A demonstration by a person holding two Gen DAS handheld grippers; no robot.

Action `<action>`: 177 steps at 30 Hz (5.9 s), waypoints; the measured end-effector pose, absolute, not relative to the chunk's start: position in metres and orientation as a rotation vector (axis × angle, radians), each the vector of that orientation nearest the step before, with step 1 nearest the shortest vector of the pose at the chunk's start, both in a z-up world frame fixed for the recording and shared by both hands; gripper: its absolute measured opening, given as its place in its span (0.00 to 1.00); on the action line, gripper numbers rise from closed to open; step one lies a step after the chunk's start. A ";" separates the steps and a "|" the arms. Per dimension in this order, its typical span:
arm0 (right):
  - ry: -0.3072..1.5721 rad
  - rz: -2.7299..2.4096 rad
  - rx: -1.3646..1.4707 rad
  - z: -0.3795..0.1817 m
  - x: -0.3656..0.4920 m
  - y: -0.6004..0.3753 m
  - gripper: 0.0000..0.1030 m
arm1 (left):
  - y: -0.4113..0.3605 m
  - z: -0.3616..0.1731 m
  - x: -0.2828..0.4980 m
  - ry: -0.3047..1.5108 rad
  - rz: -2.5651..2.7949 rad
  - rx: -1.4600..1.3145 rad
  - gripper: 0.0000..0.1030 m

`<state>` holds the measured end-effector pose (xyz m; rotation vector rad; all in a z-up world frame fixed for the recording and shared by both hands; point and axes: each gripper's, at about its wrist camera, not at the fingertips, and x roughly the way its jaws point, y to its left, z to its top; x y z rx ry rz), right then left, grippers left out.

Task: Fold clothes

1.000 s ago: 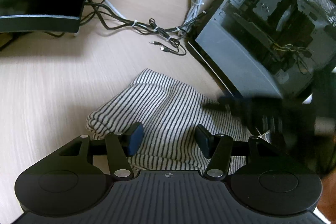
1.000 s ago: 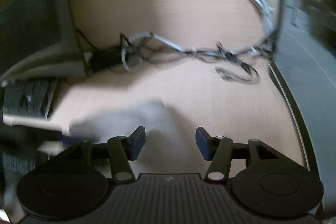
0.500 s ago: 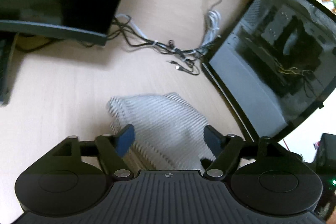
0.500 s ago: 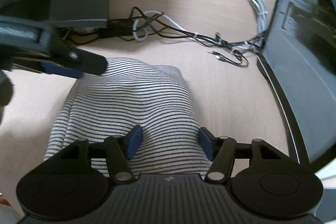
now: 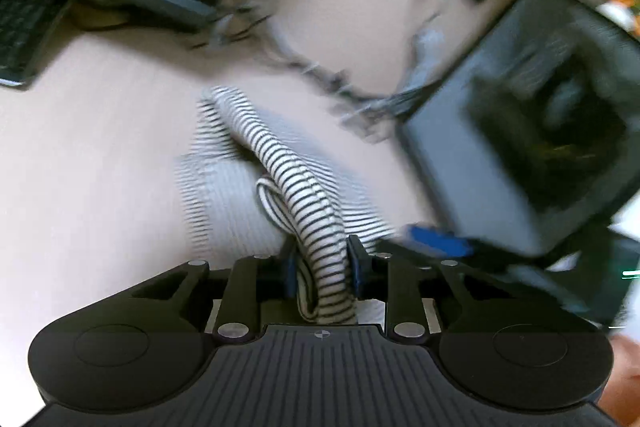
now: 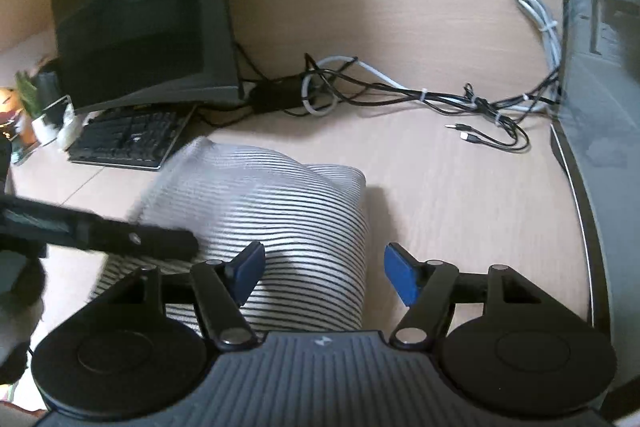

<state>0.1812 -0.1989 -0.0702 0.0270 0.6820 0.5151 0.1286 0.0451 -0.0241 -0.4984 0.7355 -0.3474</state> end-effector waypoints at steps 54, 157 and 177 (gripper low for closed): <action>0.945 0.729 0.303 -0.111 0.249 -0.222 0.90 | 0.025 -0.065 0.153 0.944 -0.182 -0.443 0.99; 0.678 0.665 -0.203 -0.038 0.160 0.009 0.68 | 0.286 -0.051 0.173 0.737 -0.390 -0.482 0.60; 0.601 0.748 -0.149 -0.062 0.159 -0.036 1.00 | 0.216 -0.020 0.086 0.558 0.158 -0.480 0.87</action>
